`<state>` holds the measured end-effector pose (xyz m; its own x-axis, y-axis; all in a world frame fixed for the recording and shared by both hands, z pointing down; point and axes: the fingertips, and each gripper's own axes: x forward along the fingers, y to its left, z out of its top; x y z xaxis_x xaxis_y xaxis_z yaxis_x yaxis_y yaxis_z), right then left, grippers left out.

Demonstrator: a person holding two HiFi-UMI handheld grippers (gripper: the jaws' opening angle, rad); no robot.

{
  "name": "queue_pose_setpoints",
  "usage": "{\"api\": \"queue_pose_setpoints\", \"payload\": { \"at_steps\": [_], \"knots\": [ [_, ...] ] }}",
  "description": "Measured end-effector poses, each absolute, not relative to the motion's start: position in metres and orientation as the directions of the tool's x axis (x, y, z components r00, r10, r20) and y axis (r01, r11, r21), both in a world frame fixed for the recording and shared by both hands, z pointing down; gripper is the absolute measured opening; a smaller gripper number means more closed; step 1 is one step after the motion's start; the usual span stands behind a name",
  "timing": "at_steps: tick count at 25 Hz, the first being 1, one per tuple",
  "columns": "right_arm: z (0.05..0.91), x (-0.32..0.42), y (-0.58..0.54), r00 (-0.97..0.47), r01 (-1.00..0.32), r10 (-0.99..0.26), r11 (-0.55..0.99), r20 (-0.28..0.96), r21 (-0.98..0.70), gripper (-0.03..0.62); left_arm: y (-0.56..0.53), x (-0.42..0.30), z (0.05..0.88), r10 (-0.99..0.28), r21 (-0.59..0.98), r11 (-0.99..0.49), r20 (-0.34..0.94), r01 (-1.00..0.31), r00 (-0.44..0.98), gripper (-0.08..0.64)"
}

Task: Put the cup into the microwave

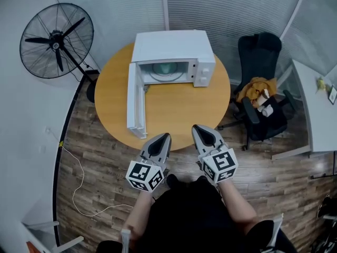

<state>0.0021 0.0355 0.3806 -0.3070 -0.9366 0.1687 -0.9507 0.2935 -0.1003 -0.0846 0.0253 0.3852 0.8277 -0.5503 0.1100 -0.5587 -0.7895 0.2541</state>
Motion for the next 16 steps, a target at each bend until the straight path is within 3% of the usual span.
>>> {"api": "queue_pose_setpoints", "payload": {
  "at_steps": [16],
  "knots": [
    [0.379,0.01,0.047,-0.327,-0.944,-0.932,0.317,0.159,-0.087,0.009,0.033,-0.069,0.382,-0.547,0.234,-0.796,0.12,-0.559,0.829,-0.003]
  ]
}}
